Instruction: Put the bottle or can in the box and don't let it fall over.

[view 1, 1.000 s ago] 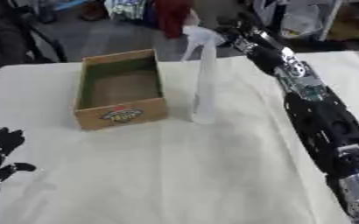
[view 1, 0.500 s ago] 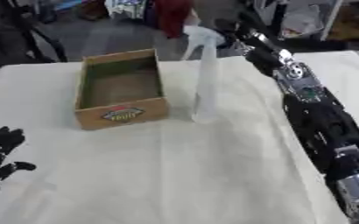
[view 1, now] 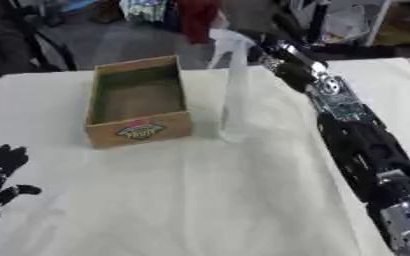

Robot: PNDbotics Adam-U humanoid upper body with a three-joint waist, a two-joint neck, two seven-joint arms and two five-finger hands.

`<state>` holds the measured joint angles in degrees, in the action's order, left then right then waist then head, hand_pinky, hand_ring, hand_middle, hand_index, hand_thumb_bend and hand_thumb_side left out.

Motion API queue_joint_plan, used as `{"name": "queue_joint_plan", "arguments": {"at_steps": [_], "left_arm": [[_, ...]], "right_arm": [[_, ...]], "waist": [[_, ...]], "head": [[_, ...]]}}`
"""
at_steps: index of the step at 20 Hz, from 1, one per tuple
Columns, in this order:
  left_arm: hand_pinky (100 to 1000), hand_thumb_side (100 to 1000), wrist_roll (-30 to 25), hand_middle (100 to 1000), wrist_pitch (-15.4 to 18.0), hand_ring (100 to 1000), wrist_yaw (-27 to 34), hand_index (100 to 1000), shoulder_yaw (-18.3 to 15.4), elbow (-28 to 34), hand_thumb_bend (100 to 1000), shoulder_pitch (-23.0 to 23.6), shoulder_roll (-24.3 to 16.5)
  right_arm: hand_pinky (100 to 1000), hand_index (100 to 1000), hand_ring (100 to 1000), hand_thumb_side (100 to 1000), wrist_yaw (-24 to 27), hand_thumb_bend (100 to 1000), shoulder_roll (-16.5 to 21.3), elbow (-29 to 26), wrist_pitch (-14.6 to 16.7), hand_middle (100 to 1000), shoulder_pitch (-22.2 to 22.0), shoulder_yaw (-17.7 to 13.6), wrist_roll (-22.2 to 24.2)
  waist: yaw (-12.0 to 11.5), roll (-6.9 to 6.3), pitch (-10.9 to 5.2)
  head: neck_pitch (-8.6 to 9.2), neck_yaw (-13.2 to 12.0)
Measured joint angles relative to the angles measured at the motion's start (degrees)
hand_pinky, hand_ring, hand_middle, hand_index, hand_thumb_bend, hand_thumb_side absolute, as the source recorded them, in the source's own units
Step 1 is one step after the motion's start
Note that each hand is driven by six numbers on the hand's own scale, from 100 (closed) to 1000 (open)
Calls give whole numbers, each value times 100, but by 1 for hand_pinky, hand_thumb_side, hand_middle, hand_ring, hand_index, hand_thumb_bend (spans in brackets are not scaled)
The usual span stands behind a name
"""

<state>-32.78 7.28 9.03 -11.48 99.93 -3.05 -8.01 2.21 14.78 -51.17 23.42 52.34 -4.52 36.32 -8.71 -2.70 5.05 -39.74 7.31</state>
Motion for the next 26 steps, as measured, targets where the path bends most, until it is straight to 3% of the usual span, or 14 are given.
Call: {"name": "queue_joint_plan", "arguments": {"at_steps": [26], "left_arm": [[657,919,-48,922,-33,1000,50,1000,36,-2,183,-116,47]], "right_arm": [[849,915,969,560,-336,100,-121,169,138,992,-46,69,142]], "waist": [[-120,4,59]], "head": [[1,67]]}}
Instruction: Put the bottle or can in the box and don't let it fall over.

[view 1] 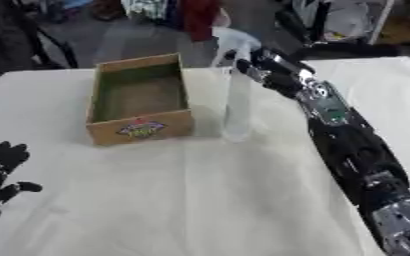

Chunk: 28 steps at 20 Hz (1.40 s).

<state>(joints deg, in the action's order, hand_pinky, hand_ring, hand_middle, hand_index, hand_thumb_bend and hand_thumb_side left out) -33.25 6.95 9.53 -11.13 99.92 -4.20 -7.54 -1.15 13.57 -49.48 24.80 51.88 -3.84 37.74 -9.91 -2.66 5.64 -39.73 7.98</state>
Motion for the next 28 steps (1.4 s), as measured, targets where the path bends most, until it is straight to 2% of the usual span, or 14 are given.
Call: {"name": "queue_joint_plan", "arguments": {"at_steps": [20,28], "left_arm": [[657,917,-48,921,-44,1000,50,1000,49,-31,183,-125,33],[657,917,-59,921,-53,1000,62,1000,69,-31,184,-145,50]], "right_arm": [[840,910,956,541,-418,100,8,224,128,977,-52,1,-105],[835,901,951,501,-701,100,-17,340,201,968,-58,2,-178]], "waist": [[-120,-1,77],[-143,-1,81]], "head": [[45,22],[62,38]]}}
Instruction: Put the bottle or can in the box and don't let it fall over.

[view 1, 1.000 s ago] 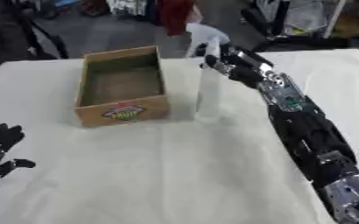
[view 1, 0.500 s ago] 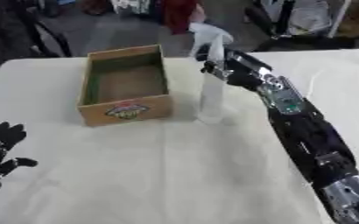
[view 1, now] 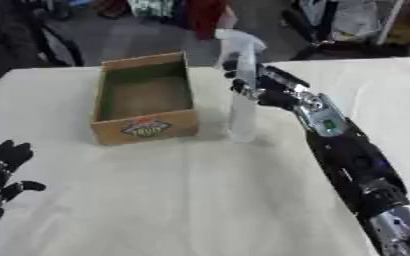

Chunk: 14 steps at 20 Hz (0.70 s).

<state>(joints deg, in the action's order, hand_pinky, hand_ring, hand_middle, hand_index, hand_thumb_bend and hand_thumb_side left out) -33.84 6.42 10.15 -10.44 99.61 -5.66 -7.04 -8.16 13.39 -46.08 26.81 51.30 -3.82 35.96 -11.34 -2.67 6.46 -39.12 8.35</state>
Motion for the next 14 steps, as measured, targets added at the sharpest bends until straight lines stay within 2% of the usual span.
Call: {"name": "queue_joint_plan", "arguments": {"at_steps": [5,9,13,14], "left_arm": [[656,917,-6,920,-6,1000,10,1000,1,0,185,-24,1],[656,917,-17,920,-16,1000,15,1000,6,0,185,-44,3],[656,917,-20,920,-18,1000,21,1000,21,0,186,-52,4],[656,918,-21,920,-19,1000,27,1000,28,0,186,-53,4]], "right_arm": [[828,886,943,485,-228,100,-6,92,47,959,-32,-3,-85],[811,852,924,418,-371,100,-6,141,61,931,-44,-11,-183],[770,770,882,425,-475,100,-7,172,95,873,-44,-37,-267],[738,726,851,432,-493,100,-7,178,105,835,-44,-39,-295]], "waist": [[-7,0,5],[-12,0,12],[-23,0,21],[-23,0,22]], "head": [[10,5],[43,5],[45,5],[45,5]]}}
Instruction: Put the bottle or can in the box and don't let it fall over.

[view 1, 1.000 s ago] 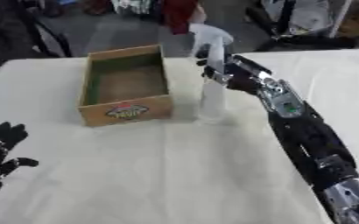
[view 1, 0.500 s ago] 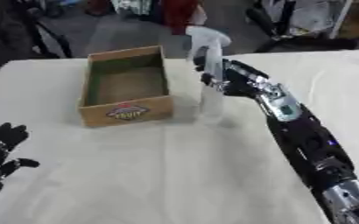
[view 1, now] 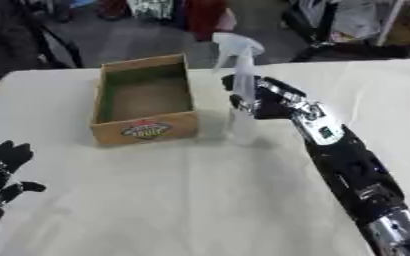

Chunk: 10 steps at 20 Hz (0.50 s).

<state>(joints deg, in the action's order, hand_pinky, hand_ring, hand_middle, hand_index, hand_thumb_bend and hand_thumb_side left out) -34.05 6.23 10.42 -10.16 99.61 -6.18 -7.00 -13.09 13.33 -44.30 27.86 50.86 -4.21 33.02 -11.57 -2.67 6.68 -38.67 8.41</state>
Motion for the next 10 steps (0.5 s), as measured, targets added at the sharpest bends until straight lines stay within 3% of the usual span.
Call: {"name": "queue_joint_plan", "arguments": {"at_steps": [1,3,6,7,8,9,10], "left_arm": [[656,917,-2,920,-2,1000,5,1000,5,0,186,-3,1],[656,917,-6,920,-6,1000,7,1000,5,0,186,-13,1],[655,918,-7,920,-7,1000,10,1000,6,0,186,-34,2],[655,917,-8,920,-8,1000,11,1000,6,0,186,-34,3],[655,918,-8,920,-8,1000,11,1000,6,0,186,-34,3],[655,918,-8,920,-8,1000,11,1000,6,0,186,-34,3],[655,918,-8,920,-8,1000,11,1000,6,0,186,-34,4]], "right_arm": [[717,701,831,436,-19,100,0,2,14,814,0,-1,-37],[589,611,731,455,-33,100,-2,16,39,732,-2,-2,-134],[397,440,552,470,-23,100,-4,24,78,546,-19,-21,-329],[374,415,530,470,-2,100,-4,25,75,521,-28,-37,-425],[328,369,491,548,42,100,-4,25,68,482,-34,-48,-535],[304,344,471,470,106,100,-4,25,56,457,-34,-66,-651],[259,300,432,470,186,100,-3,25,34,411,-34,-72,-773]], "waist": [[0,0,2],[-3,0,11],[-6,0,15],[-6,0,15],[-6,-1,16],[-6,-1,16],[-5,-1,16]], "head": [[0,0],[0,0],[1,0],[1,0],[1,1],[1,5],[1,14]]}}
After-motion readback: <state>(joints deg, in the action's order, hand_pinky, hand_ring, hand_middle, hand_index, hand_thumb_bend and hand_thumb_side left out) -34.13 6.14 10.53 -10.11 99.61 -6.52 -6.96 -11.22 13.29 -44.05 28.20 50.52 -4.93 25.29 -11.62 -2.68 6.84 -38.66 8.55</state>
